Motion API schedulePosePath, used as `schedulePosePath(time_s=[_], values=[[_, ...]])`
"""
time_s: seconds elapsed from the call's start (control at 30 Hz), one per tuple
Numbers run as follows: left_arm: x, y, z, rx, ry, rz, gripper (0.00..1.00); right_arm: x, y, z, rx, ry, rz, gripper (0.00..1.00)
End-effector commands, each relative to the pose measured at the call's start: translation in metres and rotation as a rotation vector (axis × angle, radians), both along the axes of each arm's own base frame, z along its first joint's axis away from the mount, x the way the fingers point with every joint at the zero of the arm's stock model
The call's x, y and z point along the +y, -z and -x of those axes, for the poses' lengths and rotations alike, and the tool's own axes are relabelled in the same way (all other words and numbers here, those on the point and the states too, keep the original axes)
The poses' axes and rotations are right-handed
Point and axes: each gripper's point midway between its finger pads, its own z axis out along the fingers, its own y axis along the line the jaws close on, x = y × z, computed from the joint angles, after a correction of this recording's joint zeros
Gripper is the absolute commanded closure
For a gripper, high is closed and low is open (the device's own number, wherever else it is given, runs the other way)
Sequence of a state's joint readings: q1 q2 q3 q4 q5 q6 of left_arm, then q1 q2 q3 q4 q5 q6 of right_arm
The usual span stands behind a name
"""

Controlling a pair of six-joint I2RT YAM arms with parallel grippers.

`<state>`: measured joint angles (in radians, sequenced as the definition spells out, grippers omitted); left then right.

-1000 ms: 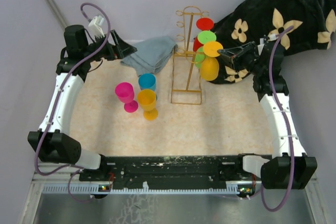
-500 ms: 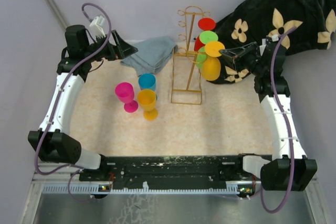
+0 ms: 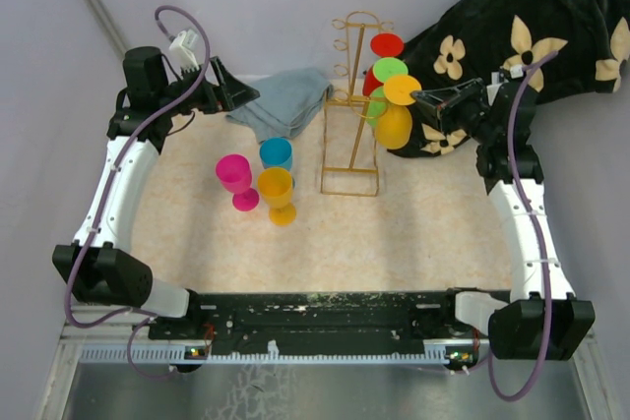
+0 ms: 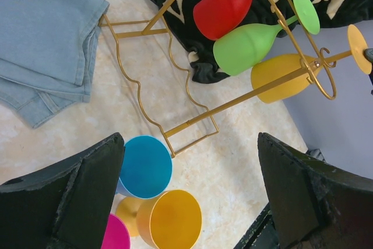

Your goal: Take the wine glass off the wine glass rack

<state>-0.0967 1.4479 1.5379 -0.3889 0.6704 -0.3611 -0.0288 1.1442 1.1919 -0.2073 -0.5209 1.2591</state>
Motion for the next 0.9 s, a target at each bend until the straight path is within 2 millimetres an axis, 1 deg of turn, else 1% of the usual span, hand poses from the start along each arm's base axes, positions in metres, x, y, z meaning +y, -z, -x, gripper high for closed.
schedulePosePath(time_s=[0.0, 0.33, 0.7, 0.87], values=[[-0.003, -0.004, -0.001, -0.035, 0.020, -0.007, 0.00, -0.003, -0.019, 0.005, -0.083, 0.007, -0.001, 1.00], [-0.003, -0.005, 0.000, -0.040, 0.018, -0.010, 0.00, -0.002, -0.006, -0.002, -0.062, -0.003, -0.007, 1.00], [-0.003, -0.005, -0.001, -0.040, 0.016, -0.011, 0.00, 0.000, -0.006, 0.000, -0.052, -0.015, -0.034, 1.00], [-0.003, -0.005, -0.001, -0.039, 0.017, -0.010, 0.00, -0.002, 0.000, -0.004, -0.039, 0.006, -0.045, 1.00]])
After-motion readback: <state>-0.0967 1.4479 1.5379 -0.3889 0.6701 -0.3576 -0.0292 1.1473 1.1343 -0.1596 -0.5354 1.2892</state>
